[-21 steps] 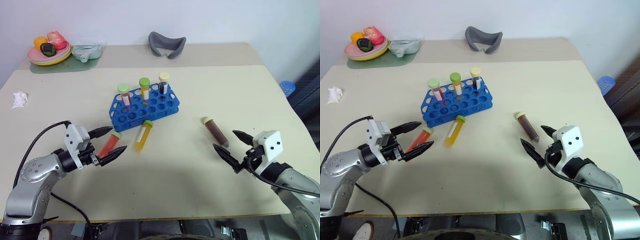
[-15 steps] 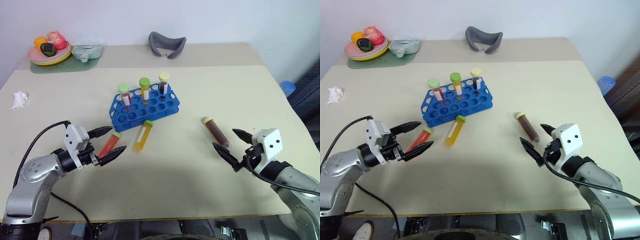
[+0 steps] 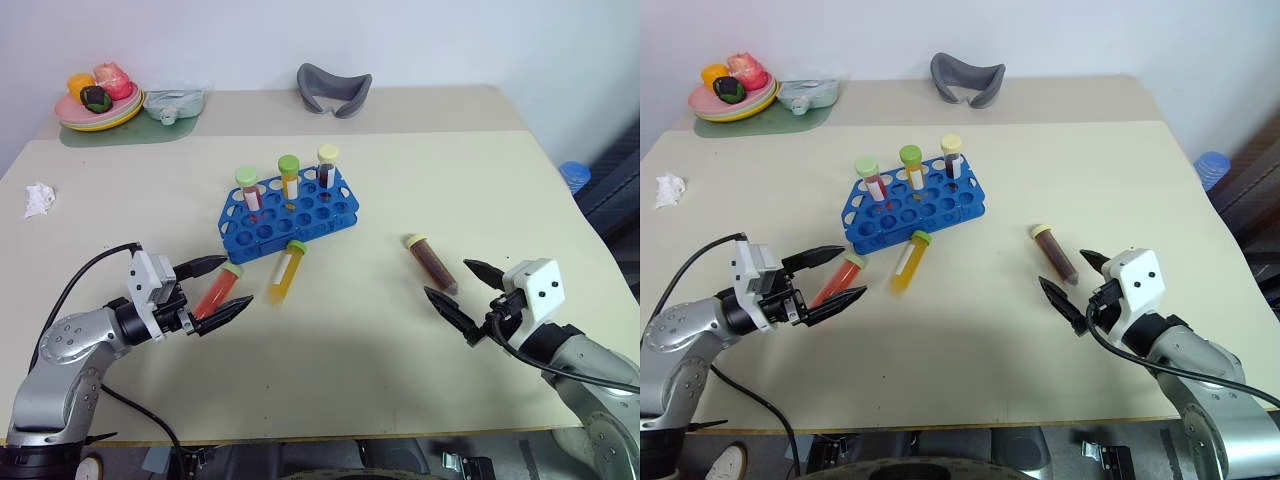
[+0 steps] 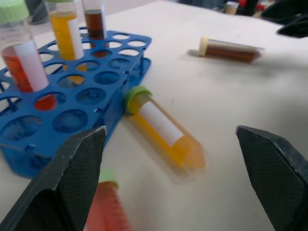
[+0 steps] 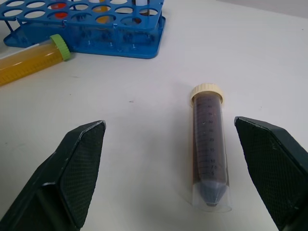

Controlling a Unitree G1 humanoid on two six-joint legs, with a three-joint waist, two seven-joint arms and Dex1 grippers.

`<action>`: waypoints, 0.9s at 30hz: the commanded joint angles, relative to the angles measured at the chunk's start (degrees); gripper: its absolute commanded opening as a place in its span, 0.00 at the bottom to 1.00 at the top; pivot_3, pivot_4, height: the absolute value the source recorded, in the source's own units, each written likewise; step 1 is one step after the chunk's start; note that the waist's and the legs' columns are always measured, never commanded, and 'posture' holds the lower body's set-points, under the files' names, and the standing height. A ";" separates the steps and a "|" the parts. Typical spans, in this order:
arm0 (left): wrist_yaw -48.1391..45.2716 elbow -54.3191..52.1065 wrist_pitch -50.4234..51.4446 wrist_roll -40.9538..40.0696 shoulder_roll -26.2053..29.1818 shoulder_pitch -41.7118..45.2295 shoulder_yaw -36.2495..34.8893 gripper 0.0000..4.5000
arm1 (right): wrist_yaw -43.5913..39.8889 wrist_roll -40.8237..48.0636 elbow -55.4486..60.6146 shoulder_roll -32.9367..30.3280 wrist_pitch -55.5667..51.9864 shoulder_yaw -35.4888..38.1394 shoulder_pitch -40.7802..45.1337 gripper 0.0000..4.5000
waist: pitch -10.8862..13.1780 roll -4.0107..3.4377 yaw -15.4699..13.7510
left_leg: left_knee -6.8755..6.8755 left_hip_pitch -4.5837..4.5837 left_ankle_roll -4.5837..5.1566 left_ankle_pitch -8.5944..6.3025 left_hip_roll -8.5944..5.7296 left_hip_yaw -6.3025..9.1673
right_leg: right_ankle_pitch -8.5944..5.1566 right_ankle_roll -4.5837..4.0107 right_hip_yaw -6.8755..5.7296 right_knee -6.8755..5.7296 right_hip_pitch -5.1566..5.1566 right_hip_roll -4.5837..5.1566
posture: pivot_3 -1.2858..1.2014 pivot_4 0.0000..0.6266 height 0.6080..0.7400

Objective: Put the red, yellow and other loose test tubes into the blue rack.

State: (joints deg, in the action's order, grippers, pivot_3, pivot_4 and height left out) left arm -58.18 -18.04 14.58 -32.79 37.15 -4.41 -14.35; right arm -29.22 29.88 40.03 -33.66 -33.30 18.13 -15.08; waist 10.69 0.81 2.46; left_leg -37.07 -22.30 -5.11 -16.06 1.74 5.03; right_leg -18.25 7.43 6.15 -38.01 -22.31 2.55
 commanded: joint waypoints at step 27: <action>-24.74 3.02 -1.02 -4.85 9.61 12.16 5.92 0.98 | -8.07 3.82 -26.58 -17.42 -36.00 -16.02 40.86 0.98 | 0.08 -0.09 0.30 | -0.06 -0.10 0.07 -0.03 0.01 -0.02 | 0.01 0.00 -0.01 -0.05 -0.15 -0.01 | 0.52 0.24 1.00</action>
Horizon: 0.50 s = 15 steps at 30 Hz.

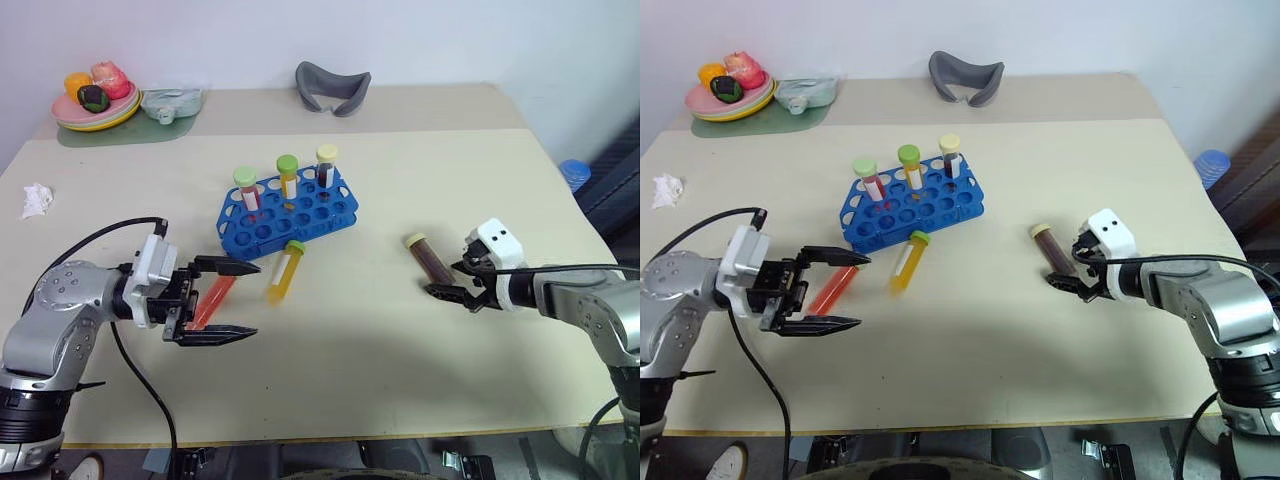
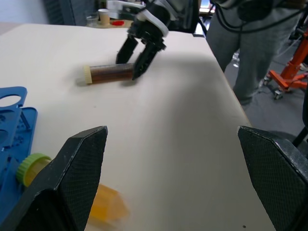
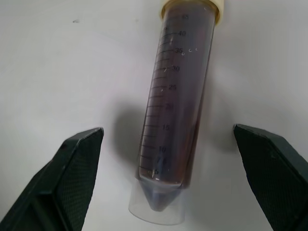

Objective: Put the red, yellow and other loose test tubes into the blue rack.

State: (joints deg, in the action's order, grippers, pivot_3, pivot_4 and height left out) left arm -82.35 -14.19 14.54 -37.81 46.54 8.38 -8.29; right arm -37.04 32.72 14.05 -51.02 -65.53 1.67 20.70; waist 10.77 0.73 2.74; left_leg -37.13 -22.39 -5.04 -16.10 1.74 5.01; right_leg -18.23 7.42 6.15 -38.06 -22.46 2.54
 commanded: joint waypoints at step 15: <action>2.54 -2.42 -1.95 1.33 -0.91 -3.16 0.10 0.98 | -0.12 -2.95 -10.43 1.51 -15.98 -11.37 22.16 0.98 | 0.07 -0.10 -0.07 | 0.06 -0.09 0.01 -0.01 -0.01 0.00 | 0.00 0.00 -0.02 0.00 -0.13 0.03 | 0.52 0.24 1.00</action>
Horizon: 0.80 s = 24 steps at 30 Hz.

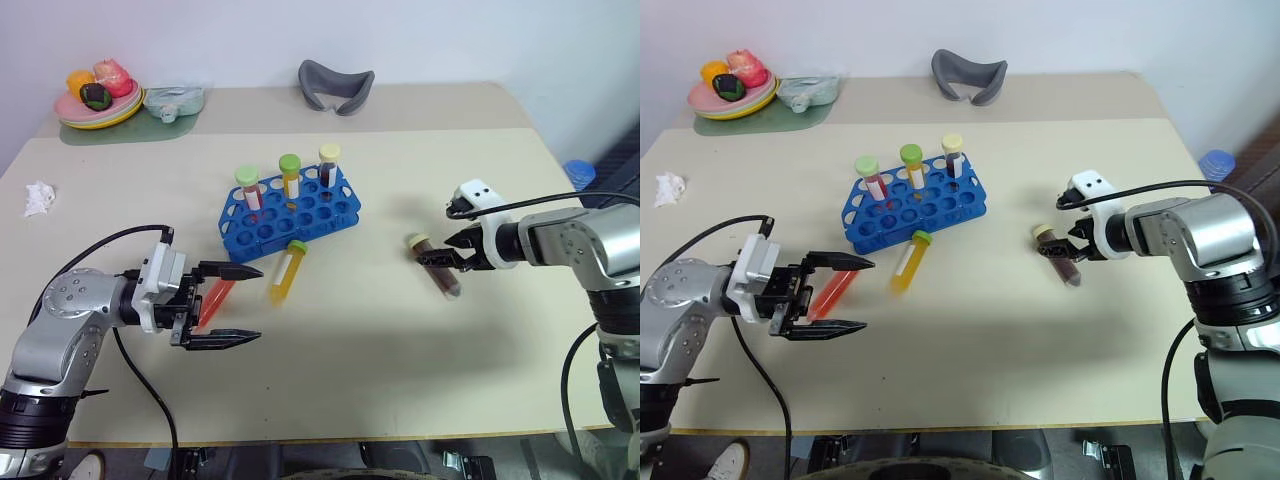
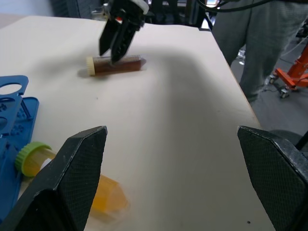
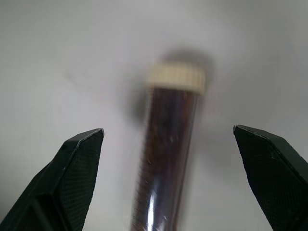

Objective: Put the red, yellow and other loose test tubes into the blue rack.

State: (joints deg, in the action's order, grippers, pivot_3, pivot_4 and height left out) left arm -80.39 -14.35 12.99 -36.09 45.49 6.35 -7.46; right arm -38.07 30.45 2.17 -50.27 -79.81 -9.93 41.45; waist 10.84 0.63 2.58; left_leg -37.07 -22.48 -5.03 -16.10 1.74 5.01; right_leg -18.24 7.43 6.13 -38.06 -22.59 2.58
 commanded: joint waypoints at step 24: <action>2.74 -4.24 0.30 -1.14 0.63 -2.84 -1.12 1.00 | 7.44 -5.52 -0.02 9.10 -2.43 2.16 -0.60 0.17 | 0.00 0.01 1.49 | -0.01 0.07 0.00 0.00 0.03 0.01 | 0.04 -0.03 0.00 -0.04 0.04 -0.05 | 0.52 0.24 1.00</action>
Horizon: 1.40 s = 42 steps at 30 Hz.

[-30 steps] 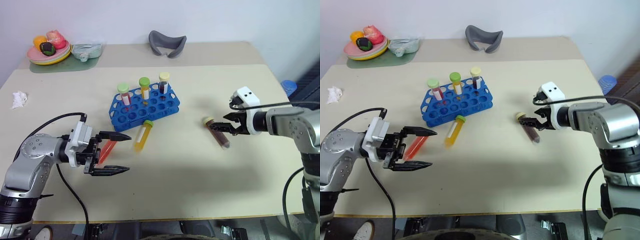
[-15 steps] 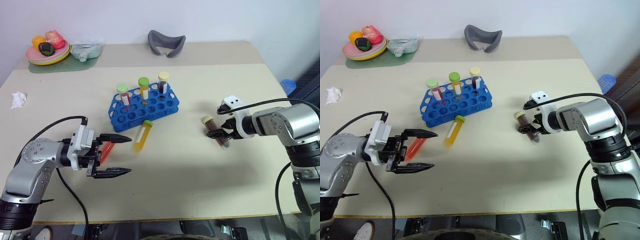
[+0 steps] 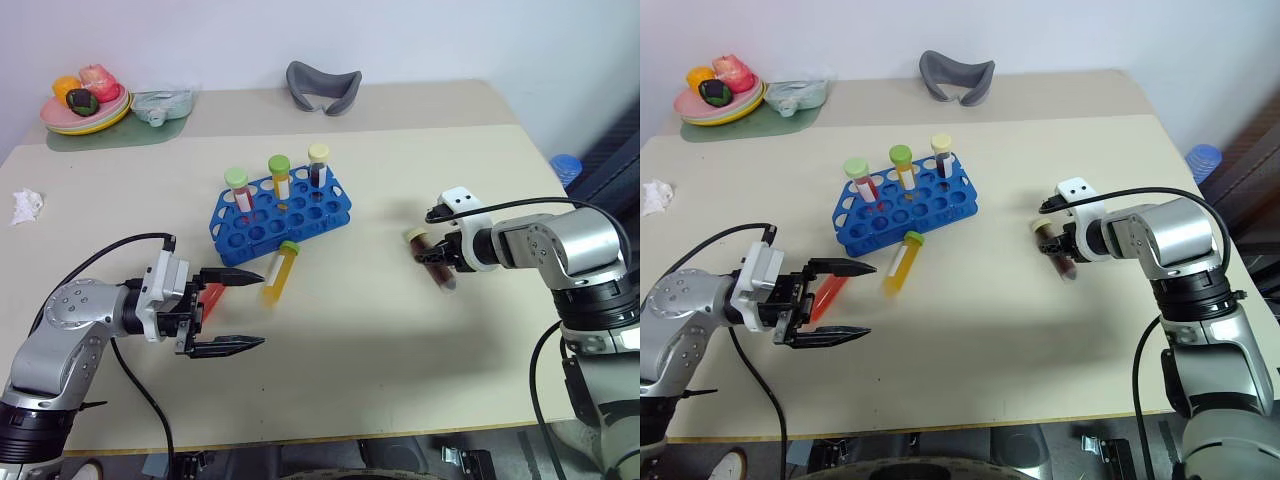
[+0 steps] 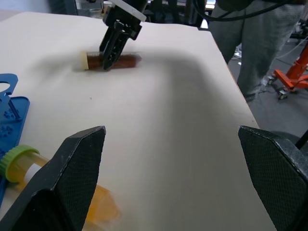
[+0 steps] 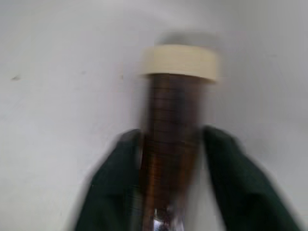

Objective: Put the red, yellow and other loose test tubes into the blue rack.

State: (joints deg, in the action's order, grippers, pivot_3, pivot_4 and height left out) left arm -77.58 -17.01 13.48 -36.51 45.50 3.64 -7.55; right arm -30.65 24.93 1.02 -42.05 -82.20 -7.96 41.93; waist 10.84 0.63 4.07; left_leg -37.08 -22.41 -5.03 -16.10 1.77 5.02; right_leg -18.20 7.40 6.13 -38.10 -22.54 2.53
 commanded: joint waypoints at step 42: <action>10.72 -7.85 4.78 -4.67 -0.45 -8.05 -7.80 1.00 | -7.70 -1.87 -28.17 46.86 93.97 15.66 -1.00 0.17 | 0.12 -0.20 0.27 | 0.06 0.00 -0.05 0.03 0.02 0.00 | 0.00 0.00 0.00 -0.18 -0.11 0.00 | 0.52 0.24 1.00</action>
State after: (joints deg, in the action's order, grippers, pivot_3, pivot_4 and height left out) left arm -67.20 -22.95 18.30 -39.54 44.75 -4.28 -13.28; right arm -37.37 22.69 -27.05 4.11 9.21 7.91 40.34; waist 10.96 0.43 4.34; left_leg -37.02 -22.40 -5.09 -16.07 1.79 5.02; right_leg -18.20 7.40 6.13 -38.29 -22.65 2.53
